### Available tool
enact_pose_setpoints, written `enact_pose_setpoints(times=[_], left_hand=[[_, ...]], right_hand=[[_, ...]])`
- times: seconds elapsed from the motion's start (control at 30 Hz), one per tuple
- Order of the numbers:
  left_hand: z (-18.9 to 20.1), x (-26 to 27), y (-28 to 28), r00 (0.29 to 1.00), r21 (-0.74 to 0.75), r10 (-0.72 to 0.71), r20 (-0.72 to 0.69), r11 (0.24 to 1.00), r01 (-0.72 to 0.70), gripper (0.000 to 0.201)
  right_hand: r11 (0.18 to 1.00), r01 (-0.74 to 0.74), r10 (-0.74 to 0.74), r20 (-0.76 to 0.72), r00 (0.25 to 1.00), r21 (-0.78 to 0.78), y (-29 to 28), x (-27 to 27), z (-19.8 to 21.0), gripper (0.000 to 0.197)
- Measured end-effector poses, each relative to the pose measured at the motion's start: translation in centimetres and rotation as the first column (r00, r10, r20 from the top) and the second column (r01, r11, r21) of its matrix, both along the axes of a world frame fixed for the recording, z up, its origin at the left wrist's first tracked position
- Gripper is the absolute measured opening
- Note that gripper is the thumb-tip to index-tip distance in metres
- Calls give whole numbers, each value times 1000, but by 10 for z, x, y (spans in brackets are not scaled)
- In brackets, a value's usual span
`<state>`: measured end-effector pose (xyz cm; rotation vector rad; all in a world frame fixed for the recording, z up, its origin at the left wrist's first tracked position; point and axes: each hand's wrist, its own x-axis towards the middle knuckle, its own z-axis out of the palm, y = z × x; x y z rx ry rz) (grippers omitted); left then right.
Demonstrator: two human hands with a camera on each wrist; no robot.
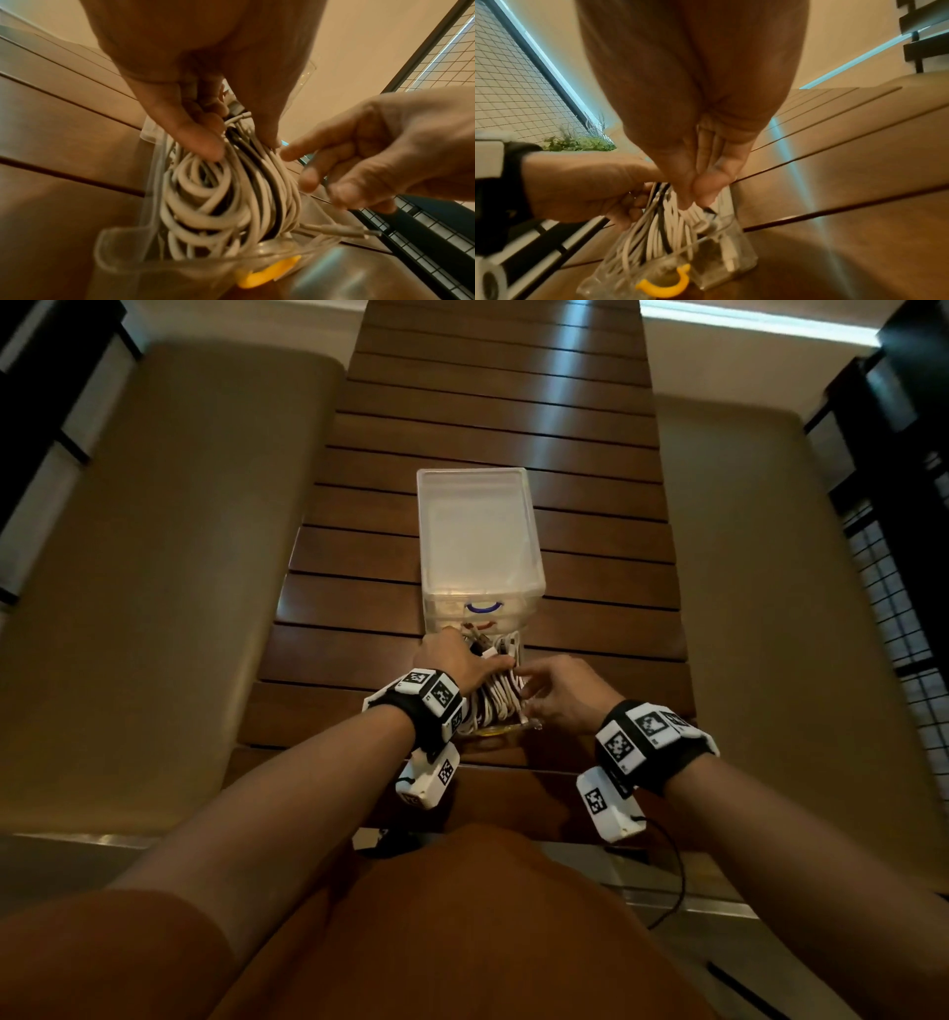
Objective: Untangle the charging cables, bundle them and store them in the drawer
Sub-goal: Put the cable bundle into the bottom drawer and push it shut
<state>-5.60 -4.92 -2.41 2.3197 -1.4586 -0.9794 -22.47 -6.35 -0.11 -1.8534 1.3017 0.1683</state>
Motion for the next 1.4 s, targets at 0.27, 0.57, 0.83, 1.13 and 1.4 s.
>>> enact_pose_setpoints(times=[0.27, 0.57, 0.83, 1.13, 1.4], left_hand=[[1, 2, -3, 999, 8, -15, -39, 1000, 15, 44], [3, 4, -1, 999, -19, 16, -36, 1000, -17, 43], [-1, 4, -2, 1000, -4, 5, -23, 1000, -5, 44], [0, 18, 8, 968, -7, 113, -226, 993, -118, 24], [-5, 21, 12, 977, -86, 130, -166, 985, -146, 17]], right_hand=[[981, -191, 193, -68, 979, 35, -1, -19, -1, 29], [974, -177, 166, -89, 982, -143, 7, 9, -27, 17], [893, -107, 212, 198, 957, -437, 3, 1, -21, 45], [719, -383, 392, -117, 913, -580, -3, 1, -55, 72], [779, -373, 443, 22, 896, -504, 0, 5, -61, 74]])
